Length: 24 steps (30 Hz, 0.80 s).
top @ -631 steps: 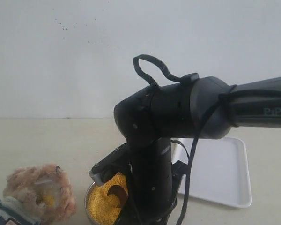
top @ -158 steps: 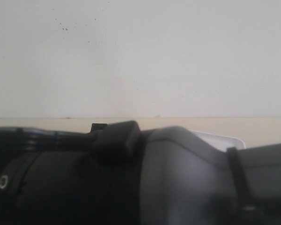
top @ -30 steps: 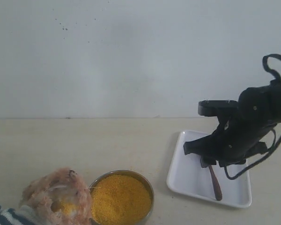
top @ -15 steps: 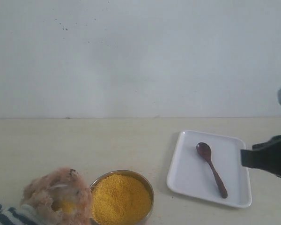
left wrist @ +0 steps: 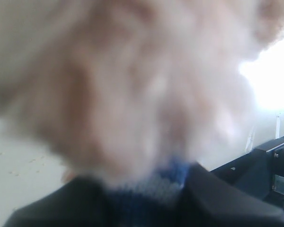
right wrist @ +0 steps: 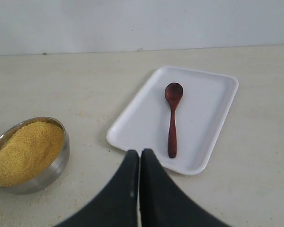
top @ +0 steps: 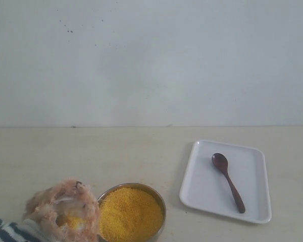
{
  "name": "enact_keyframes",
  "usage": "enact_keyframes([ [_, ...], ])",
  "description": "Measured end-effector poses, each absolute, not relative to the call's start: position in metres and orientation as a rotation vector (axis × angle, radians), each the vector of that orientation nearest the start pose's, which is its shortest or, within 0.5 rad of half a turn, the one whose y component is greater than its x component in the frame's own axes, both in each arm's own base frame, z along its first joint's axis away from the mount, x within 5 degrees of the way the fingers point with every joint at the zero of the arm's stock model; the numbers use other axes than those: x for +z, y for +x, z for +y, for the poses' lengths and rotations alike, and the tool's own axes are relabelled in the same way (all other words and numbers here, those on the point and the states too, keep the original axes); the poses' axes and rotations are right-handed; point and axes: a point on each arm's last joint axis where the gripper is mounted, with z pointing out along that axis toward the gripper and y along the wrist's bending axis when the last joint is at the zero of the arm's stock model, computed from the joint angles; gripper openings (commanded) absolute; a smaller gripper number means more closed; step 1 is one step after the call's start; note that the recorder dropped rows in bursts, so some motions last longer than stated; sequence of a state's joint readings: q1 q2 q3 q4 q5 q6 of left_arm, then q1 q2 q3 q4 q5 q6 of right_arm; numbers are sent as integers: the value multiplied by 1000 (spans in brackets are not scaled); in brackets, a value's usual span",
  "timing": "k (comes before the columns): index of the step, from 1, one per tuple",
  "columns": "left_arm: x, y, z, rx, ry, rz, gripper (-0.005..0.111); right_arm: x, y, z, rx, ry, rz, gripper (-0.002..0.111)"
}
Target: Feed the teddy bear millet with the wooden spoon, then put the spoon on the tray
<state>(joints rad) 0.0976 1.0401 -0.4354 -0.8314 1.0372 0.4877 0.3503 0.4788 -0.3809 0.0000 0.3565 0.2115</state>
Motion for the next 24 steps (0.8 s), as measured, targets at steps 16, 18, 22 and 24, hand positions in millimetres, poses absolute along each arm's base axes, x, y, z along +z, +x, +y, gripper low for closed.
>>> enact_keyframes([
  [16,213,137,-46,-1001,-56,2762,4,276,91,33,381,-128,1929,0],
  [18,213,137,-46,-1007,-53,2763,4,275,89,33,382,-128,1928,0],
  [22,213,137,-46,-1007,-51,2762,4,266,84,31,385,-127,1913,0],
  [24,213,137,-46,-1007,-46,2760,4,259,80,29,391,-125,1883,0],
])
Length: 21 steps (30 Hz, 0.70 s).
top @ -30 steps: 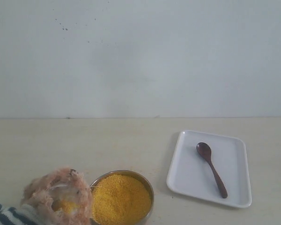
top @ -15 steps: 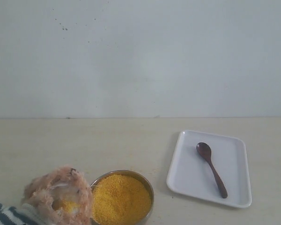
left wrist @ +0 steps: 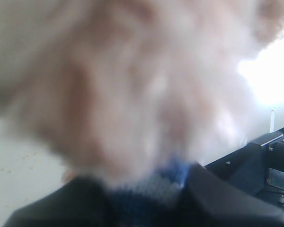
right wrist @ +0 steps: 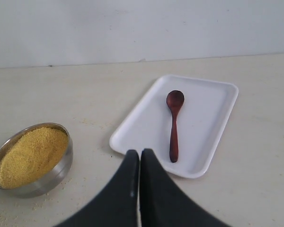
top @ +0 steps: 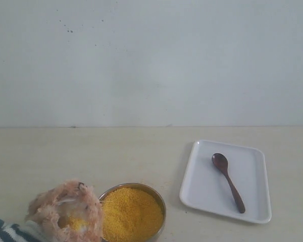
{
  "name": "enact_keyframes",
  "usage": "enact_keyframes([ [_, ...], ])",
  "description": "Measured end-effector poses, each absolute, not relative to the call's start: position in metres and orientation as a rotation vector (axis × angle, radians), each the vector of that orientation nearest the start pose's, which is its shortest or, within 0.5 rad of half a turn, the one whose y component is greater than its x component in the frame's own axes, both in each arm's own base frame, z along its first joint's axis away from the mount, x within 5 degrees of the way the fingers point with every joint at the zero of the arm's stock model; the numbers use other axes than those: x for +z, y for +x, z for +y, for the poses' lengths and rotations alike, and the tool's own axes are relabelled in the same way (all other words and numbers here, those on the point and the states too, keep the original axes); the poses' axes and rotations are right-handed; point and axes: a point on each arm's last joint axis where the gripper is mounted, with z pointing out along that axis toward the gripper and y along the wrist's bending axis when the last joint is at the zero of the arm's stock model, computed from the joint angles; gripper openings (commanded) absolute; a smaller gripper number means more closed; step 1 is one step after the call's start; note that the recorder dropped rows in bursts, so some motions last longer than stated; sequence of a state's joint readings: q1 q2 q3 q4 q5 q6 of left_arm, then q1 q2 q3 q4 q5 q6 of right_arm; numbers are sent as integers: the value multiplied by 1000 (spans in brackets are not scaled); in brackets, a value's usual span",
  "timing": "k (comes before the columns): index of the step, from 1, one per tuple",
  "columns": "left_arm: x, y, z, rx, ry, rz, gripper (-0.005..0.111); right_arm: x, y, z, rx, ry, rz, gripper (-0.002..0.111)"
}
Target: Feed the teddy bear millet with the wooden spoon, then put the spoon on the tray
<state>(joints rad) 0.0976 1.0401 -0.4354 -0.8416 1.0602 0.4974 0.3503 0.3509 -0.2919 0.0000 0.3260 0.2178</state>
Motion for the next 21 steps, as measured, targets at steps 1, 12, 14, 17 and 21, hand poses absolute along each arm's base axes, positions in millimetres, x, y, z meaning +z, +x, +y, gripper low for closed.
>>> enact_keyframes([
  [1,213,137,-46,-1007,-46,2760,4,255,77,28,394,-124,1868,0],
  [12,213,137,-46,-1007,-46,2760,4,214,51,19,418,-115,1741,0],
  [14,213,137,-46,-1007,-44,2760,4,213,49,18,423,-114,1715,0],
  [17,213,137,-46,-1009,-45,2758,4,210,50,18,424,-113,1707,0],
  [21,213,137,-46,-1012,-47,2757,4,211,50,18,426,-112,1696,0],
])
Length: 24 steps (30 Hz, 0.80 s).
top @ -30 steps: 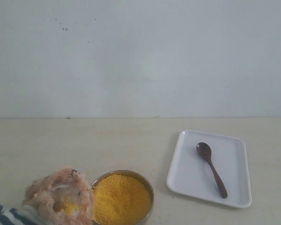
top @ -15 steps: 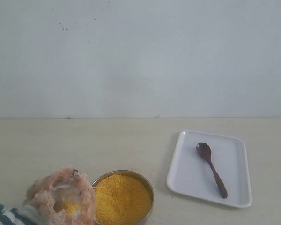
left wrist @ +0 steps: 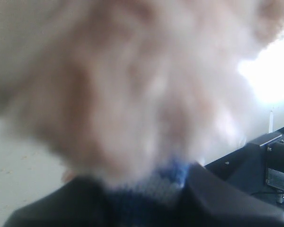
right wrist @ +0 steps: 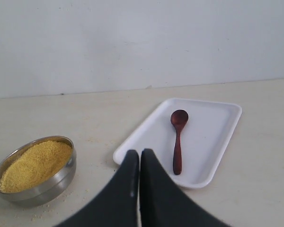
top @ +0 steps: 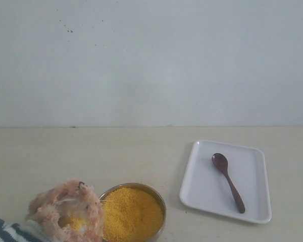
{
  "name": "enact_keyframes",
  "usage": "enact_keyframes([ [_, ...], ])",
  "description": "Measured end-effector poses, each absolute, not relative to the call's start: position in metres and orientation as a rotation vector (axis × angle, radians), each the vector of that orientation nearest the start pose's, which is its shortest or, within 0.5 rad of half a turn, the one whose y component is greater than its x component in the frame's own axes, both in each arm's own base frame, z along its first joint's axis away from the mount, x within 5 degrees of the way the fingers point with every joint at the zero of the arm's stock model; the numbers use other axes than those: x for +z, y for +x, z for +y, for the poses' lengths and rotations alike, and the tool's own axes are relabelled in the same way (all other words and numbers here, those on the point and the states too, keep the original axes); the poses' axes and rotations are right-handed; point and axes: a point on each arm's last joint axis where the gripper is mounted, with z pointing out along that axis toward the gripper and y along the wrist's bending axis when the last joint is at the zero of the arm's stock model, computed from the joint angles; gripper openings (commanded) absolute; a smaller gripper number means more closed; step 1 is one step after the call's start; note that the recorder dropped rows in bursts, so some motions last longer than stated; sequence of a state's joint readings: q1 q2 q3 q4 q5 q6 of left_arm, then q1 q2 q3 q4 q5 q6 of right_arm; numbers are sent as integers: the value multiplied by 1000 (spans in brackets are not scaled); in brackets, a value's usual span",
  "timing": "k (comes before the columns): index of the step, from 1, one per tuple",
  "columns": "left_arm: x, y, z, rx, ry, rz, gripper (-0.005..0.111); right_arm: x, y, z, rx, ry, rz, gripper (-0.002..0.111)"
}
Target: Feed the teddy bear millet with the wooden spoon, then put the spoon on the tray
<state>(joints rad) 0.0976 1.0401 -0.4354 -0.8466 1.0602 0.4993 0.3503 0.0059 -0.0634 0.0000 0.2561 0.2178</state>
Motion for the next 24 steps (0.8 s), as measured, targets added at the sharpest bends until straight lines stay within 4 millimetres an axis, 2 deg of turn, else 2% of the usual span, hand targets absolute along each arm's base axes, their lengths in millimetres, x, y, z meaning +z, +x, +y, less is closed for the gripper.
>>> enact_keyframes([
  [12,214,137,-47,-1017,-48,2756,4,206,51,19,444,-100,1694,0],
  [19,214,137,-47,-1017,-48,2756,4,212,53,19,329,-212,1511,0],
  [24,214,137,-47,-1017,-48,2756,4,207,54,18,327,-205,1561,0],
])
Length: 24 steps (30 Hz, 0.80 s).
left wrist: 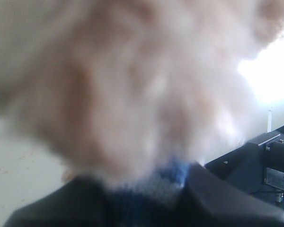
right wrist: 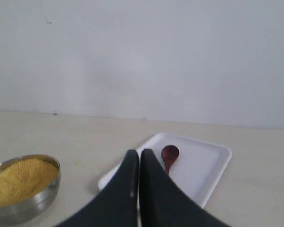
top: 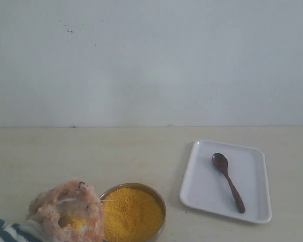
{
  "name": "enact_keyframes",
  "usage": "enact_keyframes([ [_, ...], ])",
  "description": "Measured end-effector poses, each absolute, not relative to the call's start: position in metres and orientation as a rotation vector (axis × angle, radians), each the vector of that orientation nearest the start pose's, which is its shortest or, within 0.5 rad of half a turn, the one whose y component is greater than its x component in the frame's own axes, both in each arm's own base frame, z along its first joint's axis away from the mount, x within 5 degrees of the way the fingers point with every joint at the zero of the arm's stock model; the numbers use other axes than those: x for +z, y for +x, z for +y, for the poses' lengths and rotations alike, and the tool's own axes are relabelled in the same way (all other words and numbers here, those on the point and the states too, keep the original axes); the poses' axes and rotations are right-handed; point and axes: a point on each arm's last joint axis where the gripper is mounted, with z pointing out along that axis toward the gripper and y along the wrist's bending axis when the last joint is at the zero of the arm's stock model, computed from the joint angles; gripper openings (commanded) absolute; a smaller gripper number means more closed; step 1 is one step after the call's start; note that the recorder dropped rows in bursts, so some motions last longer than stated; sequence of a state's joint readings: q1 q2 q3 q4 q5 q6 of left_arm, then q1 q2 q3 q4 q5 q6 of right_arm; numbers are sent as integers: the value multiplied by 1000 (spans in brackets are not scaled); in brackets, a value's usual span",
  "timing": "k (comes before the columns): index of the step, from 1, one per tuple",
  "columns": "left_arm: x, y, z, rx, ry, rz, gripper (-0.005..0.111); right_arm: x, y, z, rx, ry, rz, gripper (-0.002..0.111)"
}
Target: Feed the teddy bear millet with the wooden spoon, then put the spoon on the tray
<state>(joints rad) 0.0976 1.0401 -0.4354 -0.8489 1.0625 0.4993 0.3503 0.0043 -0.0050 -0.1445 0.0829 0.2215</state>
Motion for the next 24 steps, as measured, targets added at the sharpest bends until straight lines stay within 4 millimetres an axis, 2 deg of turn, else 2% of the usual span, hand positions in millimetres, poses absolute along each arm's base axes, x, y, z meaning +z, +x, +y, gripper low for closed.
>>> enact_keyframes([
  [5,214,137,-47,-1017,-48,2756,4,196,54,17,307,-202,1671,0],
  [24,213,138,-46,-1002,-56,2748,4,197,54,17,311,-202,1657,0],
])
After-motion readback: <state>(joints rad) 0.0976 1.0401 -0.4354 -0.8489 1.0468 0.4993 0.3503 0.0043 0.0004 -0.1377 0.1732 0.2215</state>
